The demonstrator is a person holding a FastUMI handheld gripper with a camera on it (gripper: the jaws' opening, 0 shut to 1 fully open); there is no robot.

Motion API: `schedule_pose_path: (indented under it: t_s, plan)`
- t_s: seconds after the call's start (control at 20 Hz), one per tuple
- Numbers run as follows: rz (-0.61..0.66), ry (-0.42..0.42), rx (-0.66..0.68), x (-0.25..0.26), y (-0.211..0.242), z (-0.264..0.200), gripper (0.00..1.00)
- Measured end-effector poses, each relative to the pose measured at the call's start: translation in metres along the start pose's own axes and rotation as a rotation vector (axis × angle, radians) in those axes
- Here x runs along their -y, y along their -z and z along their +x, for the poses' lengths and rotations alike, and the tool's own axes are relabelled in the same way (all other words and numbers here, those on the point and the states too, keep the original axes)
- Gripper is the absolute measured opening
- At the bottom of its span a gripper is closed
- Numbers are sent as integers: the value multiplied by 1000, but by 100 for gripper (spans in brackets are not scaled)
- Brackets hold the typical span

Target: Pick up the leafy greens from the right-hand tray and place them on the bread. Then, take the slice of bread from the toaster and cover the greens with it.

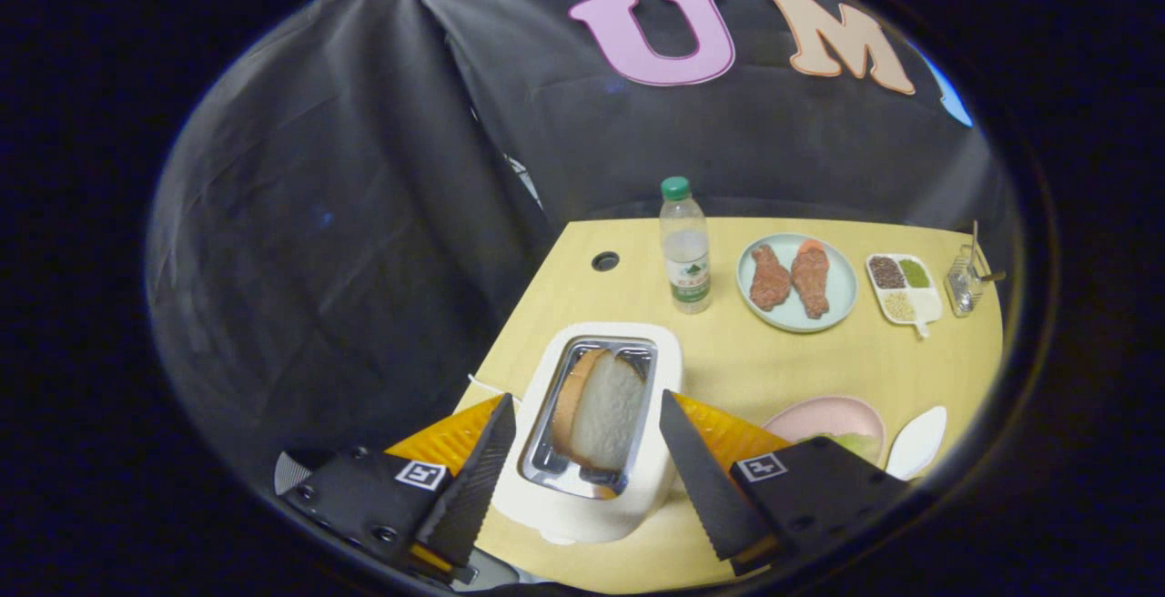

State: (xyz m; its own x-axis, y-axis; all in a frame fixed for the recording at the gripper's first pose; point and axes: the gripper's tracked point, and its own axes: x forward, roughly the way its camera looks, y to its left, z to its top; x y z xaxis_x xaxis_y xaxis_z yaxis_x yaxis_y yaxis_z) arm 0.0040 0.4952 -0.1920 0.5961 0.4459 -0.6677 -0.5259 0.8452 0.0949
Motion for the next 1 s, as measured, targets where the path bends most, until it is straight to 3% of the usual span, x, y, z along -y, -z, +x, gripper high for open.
schedule_pose_path:
  t_s: [0.25,0.55,0.75,1.0]
  plan:
    - [-14,14,-50,-11,13,24,98]
    - [-45,58,-93,-1,25,35,49]
    - [-48,133,-83,23,19,29,15]
    - [-64,107,-71,21,16,15,15]
